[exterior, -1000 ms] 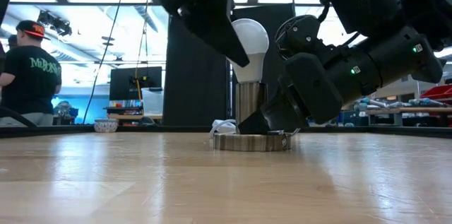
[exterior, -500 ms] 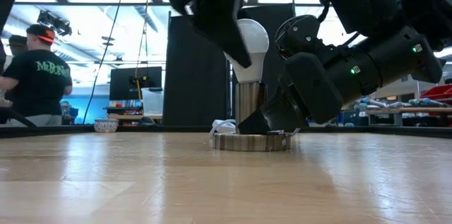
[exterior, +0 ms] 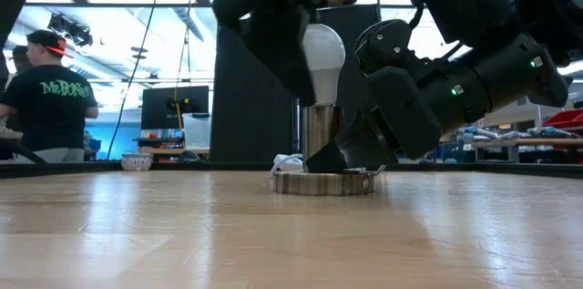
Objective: Screw lightbulb
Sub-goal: Insert the white lightbulb into the lamp socket
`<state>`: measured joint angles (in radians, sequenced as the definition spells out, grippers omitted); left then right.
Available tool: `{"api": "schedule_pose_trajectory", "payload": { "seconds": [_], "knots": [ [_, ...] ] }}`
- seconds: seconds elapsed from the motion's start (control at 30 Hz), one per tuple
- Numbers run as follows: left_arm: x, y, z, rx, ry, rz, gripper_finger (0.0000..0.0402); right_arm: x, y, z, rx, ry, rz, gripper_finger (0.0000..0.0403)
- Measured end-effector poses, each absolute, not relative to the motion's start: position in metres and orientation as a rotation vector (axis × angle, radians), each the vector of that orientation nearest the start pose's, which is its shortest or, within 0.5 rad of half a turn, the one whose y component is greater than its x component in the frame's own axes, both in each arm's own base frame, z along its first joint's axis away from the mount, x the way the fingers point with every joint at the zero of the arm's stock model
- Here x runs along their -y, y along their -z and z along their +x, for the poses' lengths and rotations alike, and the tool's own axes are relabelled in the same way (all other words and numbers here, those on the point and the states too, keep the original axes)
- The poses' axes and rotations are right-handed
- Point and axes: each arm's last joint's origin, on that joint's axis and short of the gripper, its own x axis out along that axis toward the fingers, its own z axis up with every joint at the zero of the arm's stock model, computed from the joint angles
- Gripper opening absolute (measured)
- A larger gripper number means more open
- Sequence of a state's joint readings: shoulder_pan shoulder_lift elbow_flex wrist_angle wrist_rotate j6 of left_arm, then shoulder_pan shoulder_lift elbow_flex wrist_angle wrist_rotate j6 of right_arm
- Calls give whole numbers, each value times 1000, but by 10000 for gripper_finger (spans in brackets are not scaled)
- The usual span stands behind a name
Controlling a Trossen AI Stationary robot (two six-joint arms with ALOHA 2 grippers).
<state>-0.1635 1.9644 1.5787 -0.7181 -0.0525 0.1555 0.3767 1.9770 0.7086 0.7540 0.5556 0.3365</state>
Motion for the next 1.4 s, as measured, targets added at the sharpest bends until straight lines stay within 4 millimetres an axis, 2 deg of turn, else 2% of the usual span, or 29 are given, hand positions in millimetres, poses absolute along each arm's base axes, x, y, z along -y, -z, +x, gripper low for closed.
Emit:
{"api": "schedule_pose_trajectory", "payload": {
  "seconds": [0.37, 0.73, 1.07, 1.4],
  "knots": [
    [66, -241, 412, -1078, 173, 294, 309, -109, -85, 317, -421, 242, 97, 197],
    [65, -242, 410, -1103, 180, 298, 308, -109, -85, 317, -419, 240, 98, 197],
    [65, -242, 410, -1094, 191, 325, 275, -109, -85, 317, -419, 241, 103, 197],
    [66, -242, 410, -1091, 197, 397, 271, -109, -85, 317, -418, 246, 103, 197]
  ]
}}
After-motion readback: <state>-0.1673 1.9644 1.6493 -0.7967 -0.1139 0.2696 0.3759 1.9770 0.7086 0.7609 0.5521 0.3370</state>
